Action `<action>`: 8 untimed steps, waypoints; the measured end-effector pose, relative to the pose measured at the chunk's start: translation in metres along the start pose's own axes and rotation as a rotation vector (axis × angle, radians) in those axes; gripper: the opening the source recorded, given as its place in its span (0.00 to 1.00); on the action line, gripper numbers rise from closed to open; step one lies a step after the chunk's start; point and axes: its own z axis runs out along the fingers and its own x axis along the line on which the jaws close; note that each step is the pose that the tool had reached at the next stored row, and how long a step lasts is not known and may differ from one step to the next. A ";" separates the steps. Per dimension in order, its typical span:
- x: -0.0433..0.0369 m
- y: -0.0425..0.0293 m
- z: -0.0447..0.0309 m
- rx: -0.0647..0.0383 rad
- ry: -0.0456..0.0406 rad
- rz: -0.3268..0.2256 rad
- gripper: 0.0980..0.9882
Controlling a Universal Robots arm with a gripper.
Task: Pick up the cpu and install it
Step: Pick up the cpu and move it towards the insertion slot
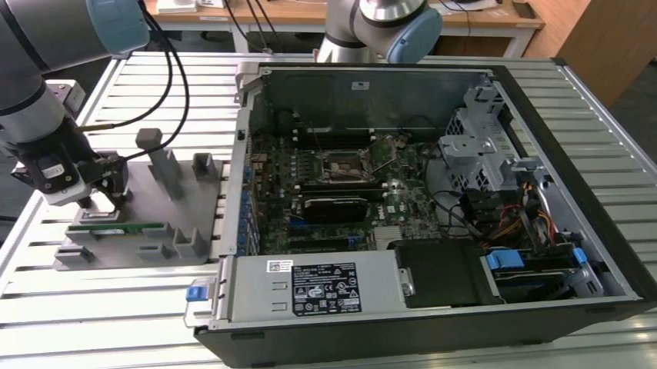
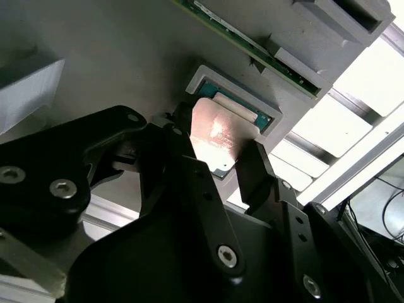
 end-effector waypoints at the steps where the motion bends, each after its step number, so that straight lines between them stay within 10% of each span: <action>1: 0.0000 0.0000 0.0000 0.000 -0.0002 0.000 0.48; 8: 0.0001 0.0005 -0.0094 0.000 -0.0002 0.000 0.48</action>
